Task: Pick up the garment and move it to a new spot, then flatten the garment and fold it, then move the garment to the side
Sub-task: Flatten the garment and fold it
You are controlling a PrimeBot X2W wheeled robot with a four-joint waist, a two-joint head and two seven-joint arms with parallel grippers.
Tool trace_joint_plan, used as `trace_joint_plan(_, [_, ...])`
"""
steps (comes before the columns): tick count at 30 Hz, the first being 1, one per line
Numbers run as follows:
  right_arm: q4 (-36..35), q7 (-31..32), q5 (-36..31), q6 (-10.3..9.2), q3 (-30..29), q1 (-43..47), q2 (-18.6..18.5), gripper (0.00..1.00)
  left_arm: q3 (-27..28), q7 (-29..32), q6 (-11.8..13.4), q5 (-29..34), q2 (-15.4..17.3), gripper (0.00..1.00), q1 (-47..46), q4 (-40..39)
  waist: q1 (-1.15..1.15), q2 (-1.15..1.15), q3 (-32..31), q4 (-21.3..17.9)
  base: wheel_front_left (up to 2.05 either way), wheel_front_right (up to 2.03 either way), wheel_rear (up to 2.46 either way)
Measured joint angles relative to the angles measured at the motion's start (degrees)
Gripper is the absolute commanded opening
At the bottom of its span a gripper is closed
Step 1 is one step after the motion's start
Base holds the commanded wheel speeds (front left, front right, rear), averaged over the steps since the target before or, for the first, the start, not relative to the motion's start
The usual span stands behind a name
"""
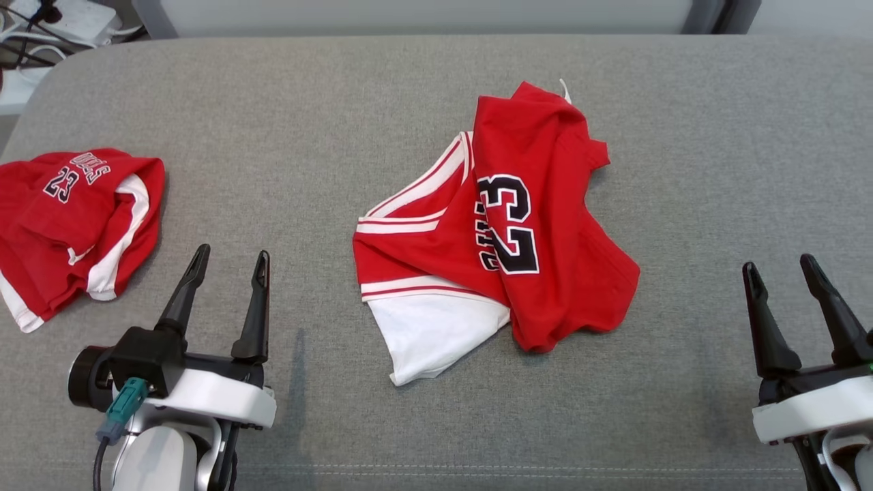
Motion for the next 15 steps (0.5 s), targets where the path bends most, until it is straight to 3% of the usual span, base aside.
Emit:
trace_joint_plan(8, [7.47,-1.85,-7.11,0.01,-2.91,1.94,4.68,1.00,1.01,0.00,0.52,0.09,0.07,1.00,3.90,-0.69,0.00,0.00,-2.91,-0.31,0.00,0.00,0.00])
trace_joint_plan(15, [8.92,-2.69,-8.98,0.01,-2.54,6.56,7.45,1.00,2.09,0.00,1.09,0.09,0.19,1.00,9.10,-1.44,0.00,0.00,-6.29,-0.20,0.00,0.00,0.00])
